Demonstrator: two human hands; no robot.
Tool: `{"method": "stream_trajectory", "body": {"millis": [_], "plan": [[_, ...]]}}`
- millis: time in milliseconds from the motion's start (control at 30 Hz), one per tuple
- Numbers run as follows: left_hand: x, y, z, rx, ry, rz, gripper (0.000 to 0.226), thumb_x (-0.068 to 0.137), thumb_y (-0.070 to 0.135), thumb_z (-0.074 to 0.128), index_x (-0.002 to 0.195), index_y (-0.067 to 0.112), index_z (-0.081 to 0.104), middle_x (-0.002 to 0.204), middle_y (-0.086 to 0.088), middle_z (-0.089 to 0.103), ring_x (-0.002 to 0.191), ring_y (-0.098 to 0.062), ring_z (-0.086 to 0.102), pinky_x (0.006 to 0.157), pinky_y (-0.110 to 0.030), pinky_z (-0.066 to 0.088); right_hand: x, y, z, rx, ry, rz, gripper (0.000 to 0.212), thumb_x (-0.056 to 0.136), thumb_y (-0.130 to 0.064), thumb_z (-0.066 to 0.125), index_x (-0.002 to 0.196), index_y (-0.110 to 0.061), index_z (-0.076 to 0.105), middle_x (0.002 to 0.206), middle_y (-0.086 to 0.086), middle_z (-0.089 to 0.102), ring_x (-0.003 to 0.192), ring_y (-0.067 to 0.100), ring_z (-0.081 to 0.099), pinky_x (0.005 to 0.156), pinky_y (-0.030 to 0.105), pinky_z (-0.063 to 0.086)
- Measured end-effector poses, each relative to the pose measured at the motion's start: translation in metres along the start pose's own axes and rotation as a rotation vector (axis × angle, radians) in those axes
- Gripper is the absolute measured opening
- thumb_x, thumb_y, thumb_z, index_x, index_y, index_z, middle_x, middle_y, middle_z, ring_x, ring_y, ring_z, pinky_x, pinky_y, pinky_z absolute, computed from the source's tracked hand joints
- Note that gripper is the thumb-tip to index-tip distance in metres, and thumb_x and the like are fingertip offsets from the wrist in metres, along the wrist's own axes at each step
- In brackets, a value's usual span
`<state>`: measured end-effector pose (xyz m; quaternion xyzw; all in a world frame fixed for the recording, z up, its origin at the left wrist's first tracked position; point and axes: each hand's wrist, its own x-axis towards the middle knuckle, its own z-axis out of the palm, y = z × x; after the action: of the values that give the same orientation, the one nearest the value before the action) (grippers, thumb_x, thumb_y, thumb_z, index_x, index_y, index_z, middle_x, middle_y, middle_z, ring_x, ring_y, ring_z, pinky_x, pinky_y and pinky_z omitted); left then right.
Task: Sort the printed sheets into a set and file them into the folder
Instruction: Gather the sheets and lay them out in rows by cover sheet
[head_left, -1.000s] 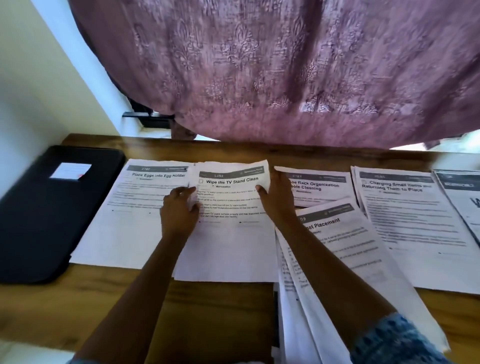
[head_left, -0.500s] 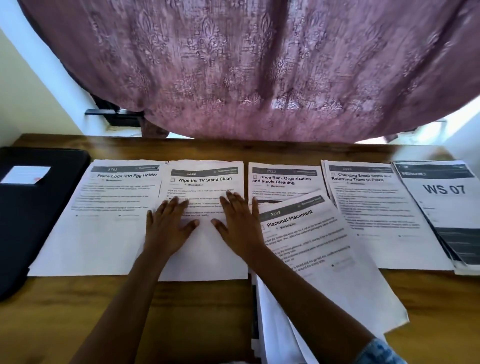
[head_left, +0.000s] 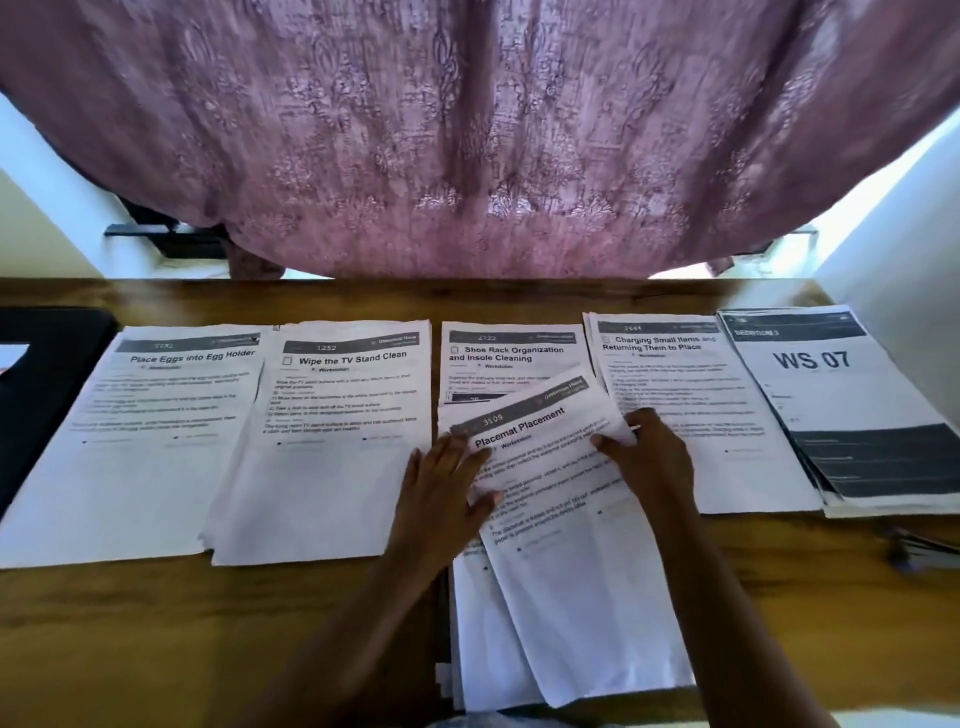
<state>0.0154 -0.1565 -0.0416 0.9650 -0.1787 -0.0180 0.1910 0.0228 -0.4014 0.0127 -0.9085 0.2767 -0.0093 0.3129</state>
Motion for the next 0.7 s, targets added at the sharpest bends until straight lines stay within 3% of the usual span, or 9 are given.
{"method": "stream_trajectory", "body": {"millis": [67,167,300,367,433,500,533,600,700], "plan": [[0.000,-0.002,0.004,-0.014,0.010,-0.008,0.070,0.085,0.068,0.024,0.143,0.034,0.041,0.156,0.004,0.029,0.146,-0.018,0.019,0.116,-0.040,0.007,0.001,0.004,-0.002,0.052,-0.011,-0.020,0.036,0.078,-0.032,0.075,0.106,-0.014,0.061,0.106,0.007,0.067,0.101,0.029,0.059,0.074,0.030,0.039],[-0.001,-0.002,0.004,-0.018,-0.039,-0.015,0.079,0.082,0.076,0.013,0.150,0.037,0.023,0.161,0.008,0.011,0.149,-0.012,0.002,0.115,-0.035,-0.004,0.002,0.004,-0.009,0.042,0.053,-0.078,0.019,0.083,-0.026,0.072,0.093,-0.013,0.064,0.088,0.003,0.065,0.091,0.028,0.060,0.068,0.027,0.033],[0.002,-0.001,-0.002,-0.175,-0.082,-0.051,0.095,0.073,0.087,0.001,0.153,0.035,0.003,0.162,0.009,-0.001,0.148,-0.008,-0.003,0.115,-0.033,-0.008,0.007,0.004,-0.024,0.063,0.152,-0.164,0.013,0.088,-0.026,0.066,0.093,-0.014,0.064,0.091,0.004,0.069,0.087,0.026,0.062,0.070,0.026,0.034],[0.004,0.000,-0.012,-0.430,-0.103,-0.122,0.089,0.079,0.084,0.018,0.153,0.037,0.002,0.161,0.008,0.014,0.148,-0.011,0.012,0.118,-0.037,-0.001,0.010,-0.004,-0.037,0.161,0.197,-0.216,0.012,0.090,-0.025,0.063,0.095,-0.015,0.063,0.092,0.003,0.068,0.085,0.024,0.062,0.073,0.026,0.036],[0.007,0.006,-0.028,-0.665,-0.076,-0.149,0.077,0.088,0.066,0.043,0.151,0.041,0.009,0.151,0.018,0.035,0.140,-0.007,0.032,0.114,-0.038,0.023,0.012,-0.022,-0.050,0.266,0.177,-0.245,0.012,0.091,-0.025,0.061,0.097,-0.015,0.064,0.092,-0.002,0.064,0.086,0.016,0.056,0.077,0.024,0.034],[0.009,0.011,-0.047,-0.876,0.025,-0.165,0.073,0.091,0.037,0.062,0.149,0.040,0.018,0.132,0.025,0.052,0.119,0.009,0.050,0.096,-0.020,0.044,0.012,-0.048,-0.056,0.360,0.148,-0.279,0.013,0.091,-0.025,0.061,0.098,-0.014,0.064,0.093,-0.005,0.061,0.089,0.011,0.053,0.081,0.023,0.035],[0.010,0.008,-0.057,-0.919,0.110,-0.201,0.073,0.090,0.023,0.066,0.147,0.038,0.023,0.121,0.019,0.062,0.106,0.012,0.057,0.087,-0.013,0.048,0.013,-0.062,-0.055,0.411,0.135,-0.295,0.012,0.091,-0.024,0.061,0.098,-0.014,0.063,0.095,-0.005,0.062,0.090,0.011,0.054,0.082,0.024,0.036],[0.015,-0.006,-0.075,-0.897,0.277,-0.283,0.071,0.086,0.008,0.069,0.142,0.035,0.034,0.099,0.006,0.071,0.088,0.007,0.065,0.079,-0.019,0.054,0.018,-0.089,-0.043,0.495,0.087,-0.314,0.011,0.091,-0.024,0.062,0.098,-0.015,0.063,0.098,-0.001,0.065,0.091,0.014,0.058,0.083,0.028,0.042],[0.011,-0.050,-0.112,-0.890,0.451,-0.370,0.062,0.085,0.001,0.067,0.135,0.031,0.046,0.096,-0.004,0.071,0.082,-0.008,0.066,0.071,-0.024,0.056,0.021,-0.139,-0.005,0.571,-0.033,-0.390,0.005,0.088,-0.021,0.063,0.090,-0.017,0.063,0.095,0.004,0.069,0.088,0.022,0.063,0.083,0.041,0.051]]}}
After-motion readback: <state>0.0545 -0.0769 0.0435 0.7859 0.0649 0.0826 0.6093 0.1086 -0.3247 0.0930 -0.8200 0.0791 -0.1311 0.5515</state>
